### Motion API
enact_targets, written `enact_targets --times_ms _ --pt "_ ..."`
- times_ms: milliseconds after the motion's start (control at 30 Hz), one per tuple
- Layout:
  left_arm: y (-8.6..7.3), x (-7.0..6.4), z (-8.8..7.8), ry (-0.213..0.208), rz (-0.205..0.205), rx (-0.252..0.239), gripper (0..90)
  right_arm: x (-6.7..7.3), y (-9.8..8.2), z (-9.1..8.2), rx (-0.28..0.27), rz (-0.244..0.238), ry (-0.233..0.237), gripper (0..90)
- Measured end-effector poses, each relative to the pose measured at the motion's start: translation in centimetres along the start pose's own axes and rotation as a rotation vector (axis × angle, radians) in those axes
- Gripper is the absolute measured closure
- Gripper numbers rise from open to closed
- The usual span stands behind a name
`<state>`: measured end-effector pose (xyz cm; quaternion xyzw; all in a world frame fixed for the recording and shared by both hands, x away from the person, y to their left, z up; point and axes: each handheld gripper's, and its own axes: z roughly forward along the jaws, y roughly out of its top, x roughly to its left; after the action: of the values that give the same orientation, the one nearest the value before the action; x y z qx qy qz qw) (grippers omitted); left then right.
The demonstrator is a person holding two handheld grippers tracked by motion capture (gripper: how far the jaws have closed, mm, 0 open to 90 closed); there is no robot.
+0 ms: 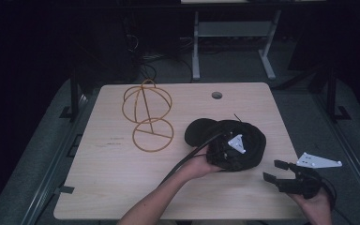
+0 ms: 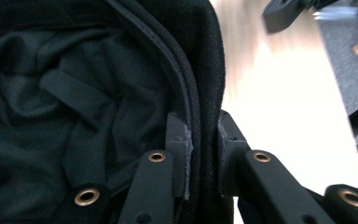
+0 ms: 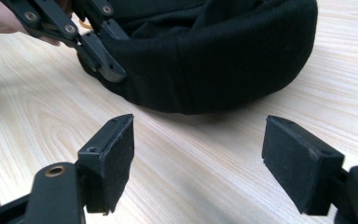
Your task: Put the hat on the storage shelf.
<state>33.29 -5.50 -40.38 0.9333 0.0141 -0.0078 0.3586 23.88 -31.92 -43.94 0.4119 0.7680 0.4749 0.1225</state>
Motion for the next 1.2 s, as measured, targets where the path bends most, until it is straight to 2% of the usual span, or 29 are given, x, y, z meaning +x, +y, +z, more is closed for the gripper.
enact_targets --times_ms 100,167,433,567,600,733,800,1000,1133,1200 --pt "0.2 -0.1 -0.8 -0.007 -0.011 -0.03 78.7 0.1 0.1 0.0 -0.005 -0.005 -0.001 24.8" --pt "0.3 -0.1 -1.8 -0.017 -0.026 -0.072 78.7 0.3 0.2 0.0 -0.013 -0.01 -0.004 24.6" --pt "0.6 -0.5 -4.2 -0.042 -0.049 -0.146 78.2 0.8 0.6 -0.1 -0.053 -0.022 -0.01 24.0" --pt "0.6 -0.5 -6.0 -0.077 -0.079 -0.213 77.7 1.7 1.2 0.0 -0.095 -0.043 -0.013 23.2" --pt "0.6 -0.5 -6.0 -0.077 -0.079 -0.213 77.6 1.7 1.2 0.0 -0.095 -0.043 -0.013 23.2" --pt "0.8 -0.5 -7.3 -0.1 -0.1 -0.269 77.5 2.5 1.6 0.3 -0.119 -0.064 -0.009 22.8" --pt "0.9 -0.5 -7.7 -0.103 -0.101 -0.292 77.5 3.0 1.9 0.5 -0.143 -0.072 -0.001 22.7" --pt "1.4 -0.9 -9.3 -0.121 -0.105 -0.367 77.5 4.0 2.4 0.7 -0.204 -0.092 -0.031 22.5" --pt "1.6 -1.1 -9.7 -0.128 -0.099 -0.376 77.5 3.9 2.5 0.7 -0.238 -0.074 -0.029 22.6" --pt "1.8 -1.3 -10.0 -0.136 -0.091 -0.387 77.5 3.9 2.7 0.6 -0.275 -0.064 -0.024 22.7"
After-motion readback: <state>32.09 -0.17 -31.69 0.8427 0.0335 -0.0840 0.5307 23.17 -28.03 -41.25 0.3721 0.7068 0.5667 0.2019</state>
